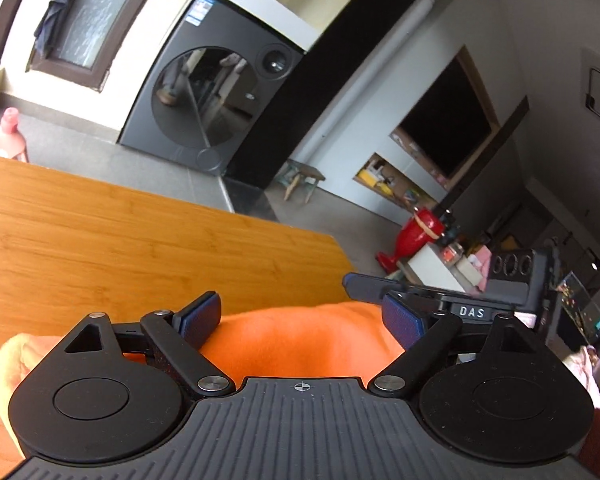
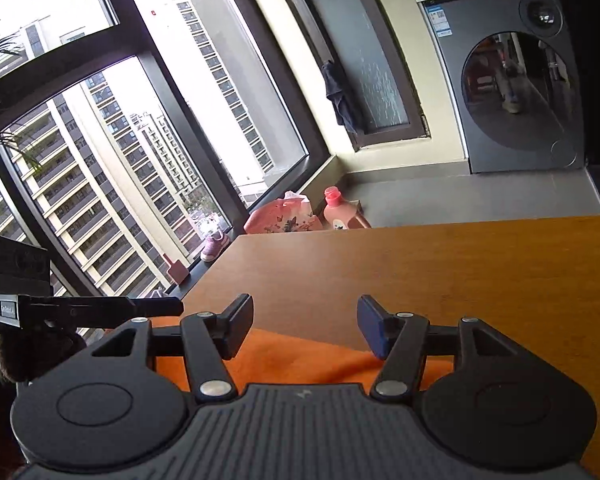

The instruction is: Fold clothes

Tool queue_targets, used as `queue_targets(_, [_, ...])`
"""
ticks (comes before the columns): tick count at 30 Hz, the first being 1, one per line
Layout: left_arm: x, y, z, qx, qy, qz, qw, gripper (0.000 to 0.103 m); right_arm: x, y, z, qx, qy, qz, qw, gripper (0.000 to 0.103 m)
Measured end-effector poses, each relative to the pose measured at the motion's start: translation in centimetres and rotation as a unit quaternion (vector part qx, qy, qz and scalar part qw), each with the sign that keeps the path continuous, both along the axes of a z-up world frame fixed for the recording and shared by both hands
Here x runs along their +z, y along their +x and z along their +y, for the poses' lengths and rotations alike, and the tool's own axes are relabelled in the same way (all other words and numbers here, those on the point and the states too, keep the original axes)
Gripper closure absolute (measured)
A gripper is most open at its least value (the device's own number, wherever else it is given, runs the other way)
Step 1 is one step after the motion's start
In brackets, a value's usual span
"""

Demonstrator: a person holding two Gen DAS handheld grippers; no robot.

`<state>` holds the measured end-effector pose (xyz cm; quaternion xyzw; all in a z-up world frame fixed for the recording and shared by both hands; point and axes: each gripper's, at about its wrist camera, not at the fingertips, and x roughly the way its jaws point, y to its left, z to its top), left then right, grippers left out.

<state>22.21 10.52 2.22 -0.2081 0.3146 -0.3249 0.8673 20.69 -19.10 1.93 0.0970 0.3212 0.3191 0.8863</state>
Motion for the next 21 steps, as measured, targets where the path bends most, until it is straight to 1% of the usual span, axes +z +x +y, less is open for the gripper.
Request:
queue_targets(2, [-1.2,-2.3,-0.6,-0.027,0.029,0.000,0.9992,0.011,-1.0,-2.5,0.6,0.033,-0.035,-0.007,0.999,0.045])
queue_targets(4, [-2.6,-4.0,-1.2,-0.044,0.057,0.008,0.9974,0.011,-2.6,-5.0,1.3,0.052,-0.078,-0.010,0.996,0.043])
queue_targets(7, [-4.7,-5.8,-1.6,-0.056,0.091,0.010,0.9942,0.011,-4.9,-7.6,1.7,0.059,-0.119,-0.029,0.991,0.040])
queue_targets(9, [-5.2,-6.4,-1.1,-0.053,0.086,0.005,0.9949,0.011,-5.5,-9.0,1.9,0.060,-0.130,-0.057,0.988,0.039])
queue_targets(13, [-4.6,-6.8,0.0,-0.016,0.060,0.016,0.9979,0.011,-5.7,-9.3,2.5,0.057,-0.139,-0.067,0.986,0.034])
queue_targets(16, [-3.0,-8.2,0.8,-0.003,0.011,0.002,0.9999,0.008,-5.9,-9.1,2.8,0.051,-0.142,-0.073,0.986,0.032])
queue_targets(18, [-2.2,-9.3,1.1,-0.002,-0.019,-0.008,0.9998,0.007,-5.7,-9.1,2.8,0.047,-0.142,-0.074,0.986,0.031])
queue_targets(19, [-2.2,-9.8,0.9,-0.006,-0.023,-0.011,0.9997,0.006,-5.6,-9.1,2.8,0.044,-0.141,-0.075,0.986,0.030])
queue_targets(20, [-2.3,-10.2,0.6,-0.007,-0.015,-0.014,0.9998,0.006,-5.1,-9.1,2.6,0.039,-0.138,-0.077,0.987,0.029])
queue_targets(21, [-2.7,-10.3,-0.1,-0.005,0.002,-0.010,0.9999,0.006,-4.6,-9.1,2.4,0.033,-0.134,-0.078,0.987,0.027])
